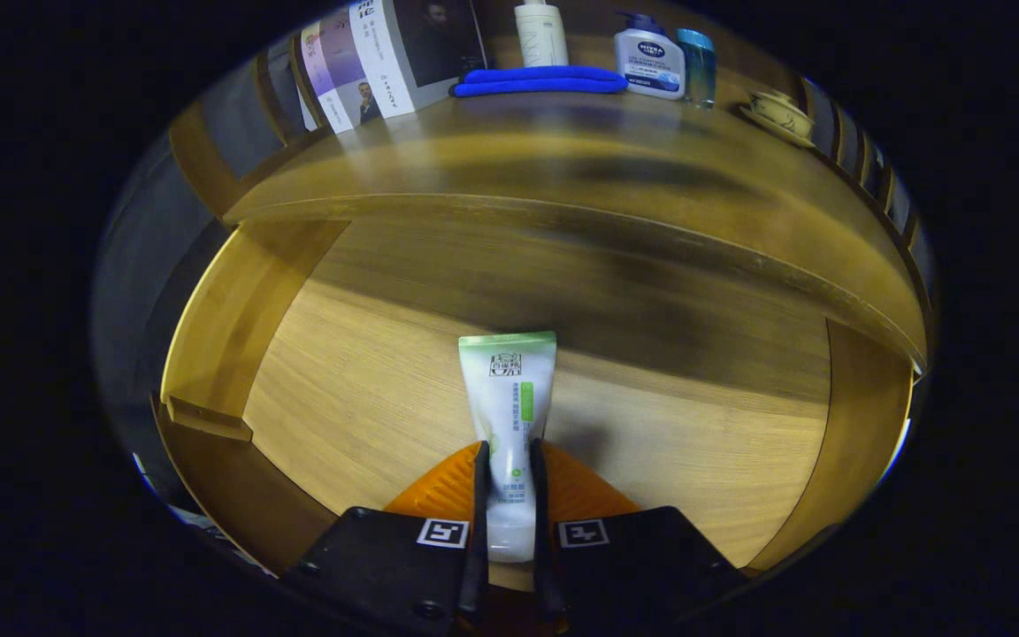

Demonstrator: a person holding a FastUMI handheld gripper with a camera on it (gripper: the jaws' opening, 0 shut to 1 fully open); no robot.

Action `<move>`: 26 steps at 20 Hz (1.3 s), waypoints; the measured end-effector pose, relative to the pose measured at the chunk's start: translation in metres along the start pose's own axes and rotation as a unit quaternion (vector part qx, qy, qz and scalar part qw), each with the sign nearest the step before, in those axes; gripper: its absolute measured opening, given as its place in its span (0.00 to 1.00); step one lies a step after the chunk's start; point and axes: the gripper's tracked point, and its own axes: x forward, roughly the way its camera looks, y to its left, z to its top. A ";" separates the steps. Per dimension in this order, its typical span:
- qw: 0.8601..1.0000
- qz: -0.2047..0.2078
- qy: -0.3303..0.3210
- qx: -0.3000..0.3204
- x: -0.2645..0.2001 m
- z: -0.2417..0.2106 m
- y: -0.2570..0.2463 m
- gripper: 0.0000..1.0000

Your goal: Pull open the drawer, take out the items inside it, and place them on the countertop above the cabinet.

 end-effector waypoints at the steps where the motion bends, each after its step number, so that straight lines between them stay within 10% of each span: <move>1: 1.000 0.005 -0.006 -0.002 -0.003 0.002 0.002 0.23; 18: 0.989 0.065 -0.110 -0.067 -0.098 0.038 0.043 0.22; 26: 0.988 0.025 -0.154 -0.023 -0.102 0.092 0.008 0.22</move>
